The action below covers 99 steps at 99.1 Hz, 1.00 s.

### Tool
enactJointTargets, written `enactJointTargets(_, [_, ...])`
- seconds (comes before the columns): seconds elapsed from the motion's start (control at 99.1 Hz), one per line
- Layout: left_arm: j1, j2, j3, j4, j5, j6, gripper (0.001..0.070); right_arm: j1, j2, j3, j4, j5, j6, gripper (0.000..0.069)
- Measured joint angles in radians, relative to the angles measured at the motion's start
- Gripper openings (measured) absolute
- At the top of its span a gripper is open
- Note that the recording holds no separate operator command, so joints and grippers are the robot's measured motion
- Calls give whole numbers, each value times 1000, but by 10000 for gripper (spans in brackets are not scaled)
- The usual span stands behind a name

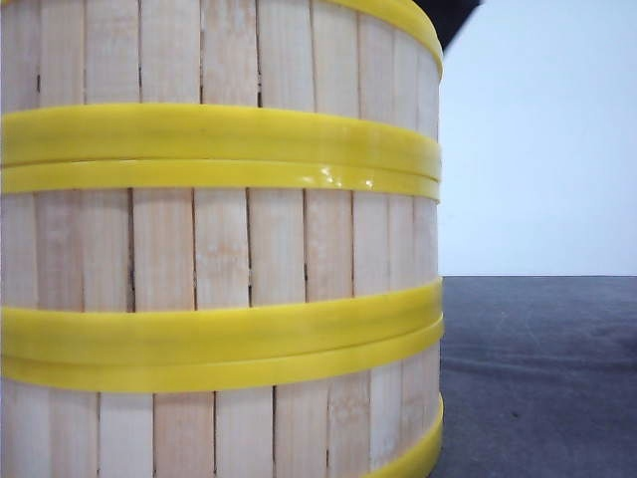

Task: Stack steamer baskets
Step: 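Open the right gripper and pull it back from the stack, then move the right gripper over the center hub of the woven lid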

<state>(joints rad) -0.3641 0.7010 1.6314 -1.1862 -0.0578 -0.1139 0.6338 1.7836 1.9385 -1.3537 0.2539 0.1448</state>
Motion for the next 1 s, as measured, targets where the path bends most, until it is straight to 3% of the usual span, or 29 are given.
enactJointTargets(0.171, [0, 0, 0, -8, 0, 10, 272, -87, -136, -301, 23, 99, -4, 337])
enactJointTargets(0.333, [0, 0, 0, -11, -1, 16, 272, -178, -426, -683, 254, 77, -6, 335])
enactJointTargets(0.434, [0, 1, 0, -5, -1, 17, 272, -238, -599, -816, 277, 55, -6, 330])
enactJointTargets(0.615, [-26, 14, 0, 28, -3, 17, 272, -395, -692, -894, 266, 40, -14, 329])
enactJointTargets(0.797, [-58, 29, 0, 57, -3, 17, 272, -517, -666, -903, 271, -68, -28, 329])
enactJointTargets(0.999, [-58, 43, 0, 51, -3, 17, 272, -610, -601, -903, 234, -120, -63, 329])
